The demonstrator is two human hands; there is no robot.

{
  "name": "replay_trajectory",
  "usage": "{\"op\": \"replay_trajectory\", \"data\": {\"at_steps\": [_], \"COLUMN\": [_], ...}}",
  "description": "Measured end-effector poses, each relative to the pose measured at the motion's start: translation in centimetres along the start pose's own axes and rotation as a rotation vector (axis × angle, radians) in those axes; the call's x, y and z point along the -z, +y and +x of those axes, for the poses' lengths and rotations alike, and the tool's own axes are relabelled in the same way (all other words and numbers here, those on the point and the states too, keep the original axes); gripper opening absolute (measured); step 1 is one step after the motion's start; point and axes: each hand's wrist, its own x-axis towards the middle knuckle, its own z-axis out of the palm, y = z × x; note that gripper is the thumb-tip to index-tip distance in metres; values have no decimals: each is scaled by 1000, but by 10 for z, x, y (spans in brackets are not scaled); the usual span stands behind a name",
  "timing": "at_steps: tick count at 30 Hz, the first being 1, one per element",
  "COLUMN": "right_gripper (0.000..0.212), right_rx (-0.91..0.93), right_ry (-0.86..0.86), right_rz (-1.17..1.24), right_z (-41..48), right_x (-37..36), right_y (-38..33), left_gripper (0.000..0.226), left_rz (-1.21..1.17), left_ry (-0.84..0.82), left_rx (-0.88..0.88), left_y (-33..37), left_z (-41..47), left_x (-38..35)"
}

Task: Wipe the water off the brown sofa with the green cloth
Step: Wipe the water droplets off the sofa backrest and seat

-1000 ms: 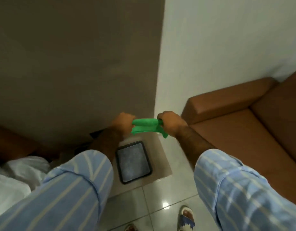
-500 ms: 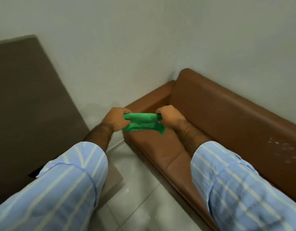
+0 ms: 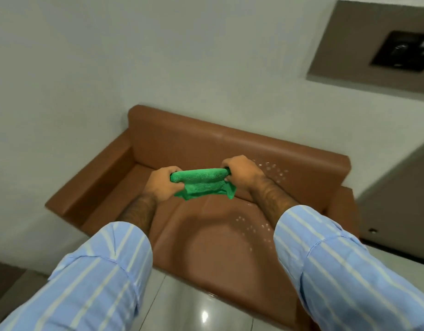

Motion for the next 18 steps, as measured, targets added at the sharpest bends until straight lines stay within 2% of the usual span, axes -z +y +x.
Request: {"op": "replay_trajectory", "data": {"at_steps": [3,6,8,11,14,16,18], "right_gripper": [17,20,27,36,48,61,61], "right_rx": [-96,-180,-224,-248,-260,-283,-292], "right_ry": [-8,-36,-69,-171,-296,-268,-208], "right_rz": [41,74,76,67,91,76,56], "right_z": [-12,-19,-19,-5,20,42,67], "right_x": [2,-3,-12,-32,-46,-50,-51], "right_y": [61,112,141,179,221,254,285], "left_gripper": [21,35,44,33,28,32,41], "left_rz": [-17,-98,-267,-472,-390,-218,-122], "left_ry": [-43,-54,-25,-50,-110,-127,-134], "left_rx": [-42,-60,-32,23,22,-51,-130], "left_y": [38,65,76,78,70,66,64], "left_z": [31,61,84,127,177,208,235], "left_x": [-45,-87,-116,-159,-201,-223,-238]}}
